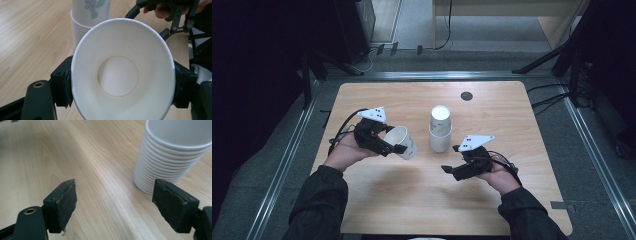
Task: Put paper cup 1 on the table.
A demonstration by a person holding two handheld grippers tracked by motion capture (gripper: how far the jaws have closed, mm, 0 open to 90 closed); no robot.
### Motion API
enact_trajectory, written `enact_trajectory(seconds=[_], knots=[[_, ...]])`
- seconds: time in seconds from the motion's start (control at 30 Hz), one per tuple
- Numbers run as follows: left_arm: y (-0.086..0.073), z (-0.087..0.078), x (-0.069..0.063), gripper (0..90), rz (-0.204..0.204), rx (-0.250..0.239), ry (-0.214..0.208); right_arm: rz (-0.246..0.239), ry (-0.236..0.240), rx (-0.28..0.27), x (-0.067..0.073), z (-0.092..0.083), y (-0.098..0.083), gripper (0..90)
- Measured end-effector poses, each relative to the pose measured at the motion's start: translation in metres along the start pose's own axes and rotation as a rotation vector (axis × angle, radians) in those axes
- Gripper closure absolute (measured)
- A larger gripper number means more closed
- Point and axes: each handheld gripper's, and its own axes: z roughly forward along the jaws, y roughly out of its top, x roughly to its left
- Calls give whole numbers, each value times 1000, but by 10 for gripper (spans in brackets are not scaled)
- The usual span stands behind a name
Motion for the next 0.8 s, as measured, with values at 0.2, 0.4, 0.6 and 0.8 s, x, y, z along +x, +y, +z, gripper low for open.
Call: enact_trajectory(seconds=[0.2, 0.4, 0.6, 0.8], knots=[[-3, -6, 7, 239, -8, 11, 39, 29, -43, 1, -6, 3, -4, 200], [-7, -10, 15, 239, -20, 23, 52, 41, -48, 2, -11, 3, -5, 200], [-13, -20, 26, 239, -35, 12, 72, 44, -65, 9, -16, 4, -7, 198], [-23, -32, 40, 239, -79, 5, 117, 43, -63, 12, -16, 4, -8, 197]])
